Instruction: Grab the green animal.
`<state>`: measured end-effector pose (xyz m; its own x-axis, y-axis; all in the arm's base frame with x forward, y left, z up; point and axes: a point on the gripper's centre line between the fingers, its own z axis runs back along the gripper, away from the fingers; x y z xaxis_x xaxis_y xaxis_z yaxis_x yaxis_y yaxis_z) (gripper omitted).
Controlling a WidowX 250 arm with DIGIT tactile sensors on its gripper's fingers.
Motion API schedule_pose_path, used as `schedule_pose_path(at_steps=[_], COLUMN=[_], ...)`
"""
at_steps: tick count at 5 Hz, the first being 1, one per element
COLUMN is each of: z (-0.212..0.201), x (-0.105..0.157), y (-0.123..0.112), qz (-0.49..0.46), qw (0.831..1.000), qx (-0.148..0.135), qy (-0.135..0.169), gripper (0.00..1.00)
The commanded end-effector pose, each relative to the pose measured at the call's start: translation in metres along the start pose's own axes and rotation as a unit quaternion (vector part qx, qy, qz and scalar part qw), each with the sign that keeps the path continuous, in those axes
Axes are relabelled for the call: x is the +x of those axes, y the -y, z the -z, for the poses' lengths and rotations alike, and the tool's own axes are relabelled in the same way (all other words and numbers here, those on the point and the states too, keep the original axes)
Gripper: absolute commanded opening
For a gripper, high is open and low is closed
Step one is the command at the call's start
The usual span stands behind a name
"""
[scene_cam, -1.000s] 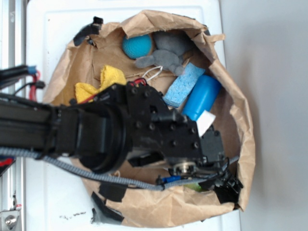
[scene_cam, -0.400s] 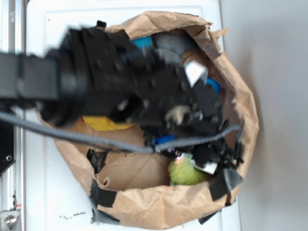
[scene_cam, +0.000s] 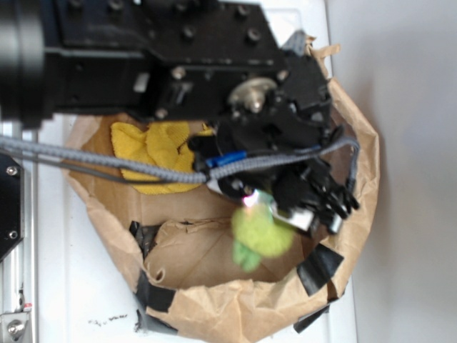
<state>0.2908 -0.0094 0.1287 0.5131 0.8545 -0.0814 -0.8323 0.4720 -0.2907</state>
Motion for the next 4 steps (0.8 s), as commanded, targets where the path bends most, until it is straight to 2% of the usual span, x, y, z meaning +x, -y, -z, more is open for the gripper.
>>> schedule_pose_path(at_steps=[1, 2, 3, 4], z=[-0.055, -0.066, -0.068, -0.056], x=[0.013, 0.012, 0.012, 0.009], y=[-0.002, -0.007, -0.014, -0.011], qz=[0.092, 0.125, 0.131, 0.144], qw=[0.981, 0.974, 0.976, 0.974], qx=[0.041, 0.056, 0.062, 0.055], qy=[0.167, 0.181, 0.165, 0.165], gripper=[0.0, 0.0, 0.0, 0.0])
